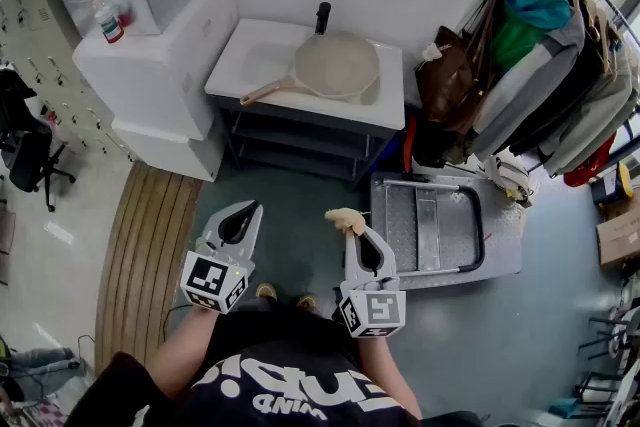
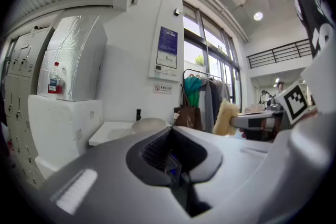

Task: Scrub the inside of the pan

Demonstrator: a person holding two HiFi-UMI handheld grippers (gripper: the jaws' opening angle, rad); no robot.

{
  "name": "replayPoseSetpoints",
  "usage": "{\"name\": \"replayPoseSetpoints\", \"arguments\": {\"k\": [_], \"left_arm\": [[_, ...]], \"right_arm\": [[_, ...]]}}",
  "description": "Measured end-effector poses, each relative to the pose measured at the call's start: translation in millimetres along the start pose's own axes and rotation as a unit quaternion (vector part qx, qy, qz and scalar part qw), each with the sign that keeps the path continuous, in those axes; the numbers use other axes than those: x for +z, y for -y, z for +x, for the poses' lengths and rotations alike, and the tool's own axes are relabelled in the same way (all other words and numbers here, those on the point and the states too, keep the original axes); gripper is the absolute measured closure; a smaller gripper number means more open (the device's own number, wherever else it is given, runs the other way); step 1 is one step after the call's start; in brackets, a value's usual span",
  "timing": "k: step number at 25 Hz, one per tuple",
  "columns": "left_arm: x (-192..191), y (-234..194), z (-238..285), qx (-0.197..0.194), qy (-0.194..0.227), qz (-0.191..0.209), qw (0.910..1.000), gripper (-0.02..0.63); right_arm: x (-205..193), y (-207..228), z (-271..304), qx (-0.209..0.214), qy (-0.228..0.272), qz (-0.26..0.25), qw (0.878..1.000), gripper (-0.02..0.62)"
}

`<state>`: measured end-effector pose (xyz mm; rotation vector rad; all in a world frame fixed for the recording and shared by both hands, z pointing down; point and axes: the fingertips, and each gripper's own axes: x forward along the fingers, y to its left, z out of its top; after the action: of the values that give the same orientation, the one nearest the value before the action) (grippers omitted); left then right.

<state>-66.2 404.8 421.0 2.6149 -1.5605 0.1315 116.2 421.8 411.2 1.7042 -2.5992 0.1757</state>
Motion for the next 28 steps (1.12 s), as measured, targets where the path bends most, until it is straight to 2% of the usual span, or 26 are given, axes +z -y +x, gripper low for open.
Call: {"name": "replayPoseSetpoints", "arguments": {"k": [15,28], "left_arm": [[0.7,-16.0,-2.2,-0.002,-0.007,0.007,0.9999,0.609],[-10.9,-32.5,0.9,-0.045,-0.007,0.01,0.9989,0.609]], "right_arm": [[1.5,-9.1,6.5,0.009,-0.002,0.012,1.0,0.557],[2.5,-34.7,3.6,-0.018,0.02,0.011,1.0,0.557]]}}
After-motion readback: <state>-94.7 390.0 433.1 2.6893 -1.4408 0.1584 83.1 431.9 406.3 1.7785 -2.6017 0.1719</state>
